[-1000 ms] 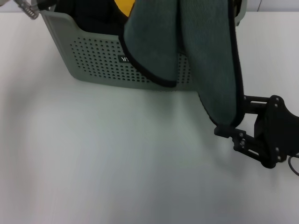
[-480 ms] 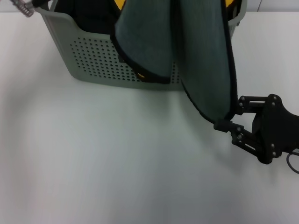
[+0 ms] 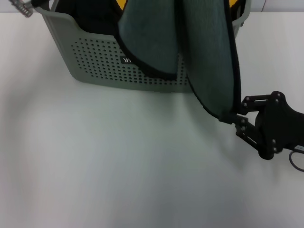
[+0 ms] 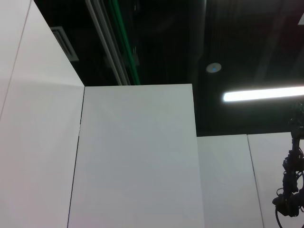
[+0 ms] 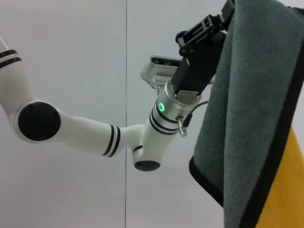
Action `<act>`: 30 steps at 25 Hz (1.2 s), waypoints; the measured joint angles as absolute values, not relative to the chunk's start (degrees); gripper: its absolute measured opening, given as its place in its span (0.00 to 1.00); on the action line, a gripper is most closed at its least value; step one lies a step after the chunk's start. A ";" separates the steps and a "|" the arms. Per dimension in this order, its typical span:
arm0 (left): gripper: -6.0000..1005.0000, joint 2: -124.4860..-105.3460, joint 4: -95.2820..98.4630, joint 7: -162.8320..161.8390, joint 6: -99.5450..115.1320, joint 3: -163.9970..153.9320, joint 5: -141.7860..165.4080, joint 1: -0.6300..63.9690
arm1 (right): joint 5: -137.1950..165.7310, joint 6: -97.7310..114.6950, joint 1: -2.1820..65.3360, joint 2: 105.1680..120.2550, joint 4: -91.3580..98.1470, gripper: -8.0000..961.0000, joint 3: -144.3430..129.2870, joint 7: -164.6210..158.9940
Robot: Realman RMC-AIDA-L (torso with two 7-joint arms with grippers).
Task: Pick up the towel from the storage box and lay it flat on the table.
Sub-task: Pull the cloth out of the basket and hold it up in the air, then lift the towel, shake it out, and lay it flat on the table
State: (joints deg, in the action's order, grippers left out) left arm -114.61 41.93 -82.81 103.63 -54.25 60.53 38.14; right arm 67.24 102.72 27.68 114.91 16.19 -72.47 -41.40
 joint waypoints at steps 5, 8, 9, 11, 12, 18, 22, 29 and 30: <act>0.08 -115.63 41.92 -82.36 103.69 -54.22 58.06 36.63 | 67.24 102.66 27.61 115.21 17.58 0.12 -71.88 -40.32; 0.08 -115.92 41.65 -82.43 103.71 -54.22 56.97 35.00 | 67.24 102.47 27.60 115.33 19.37 0.08 -70.52 -40.53; 0.08 -115.92 41.51 -82.80 103.71 -54.26 56.87 34.44 | 67.24 102.13 27.66 115.36 19.96 0.07 -69.98 -40.53; 0.08 -116.05 41.15 -83.87 103.71 -54.37 57.01 32.37 | 67.24 101.40 27.87 115.36 21.83 0.05 -68.80 -40.55; 0.08 -116.24 40.99 -84.14 103.71 -54.39 57.25 31.16 | 67.25 101.07 27.91 115.37 23.16 0.04 -68.20 -40.80; 0.09 -116.77 35.66 -83.81 103.71 -54.54 59.38 24.58 | 67.60 95.85 28.04 114.84 38.04 0.02 -65.50 -47.90; 0.09 -116.79 31.17 -81.44 105.73 -54.53 61.98 21.17 | 67.93 90.03 28.62 114.44 46.82 0.02 -65.44 -52.21; 0.09 -116.81 23.37 -75.63 106.99 -54.32 66.97 17.03 | 71.82 85.72 32.20 112.06 58.99 0.02 -65.37 -61.68; 0.09 -116.81 21.93 -74.60 106.54 -54.37 67.39 16.83 | 72.00 85.91 32.70 111.57 59.78 0.02 -65.35 -62.80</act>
State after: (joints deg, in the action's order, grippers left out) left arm -116.81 21.93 -74.60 106.54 -54.37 67.39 16.83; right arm 72.00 85.91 32.70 111.57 59.78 -65.35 -62.80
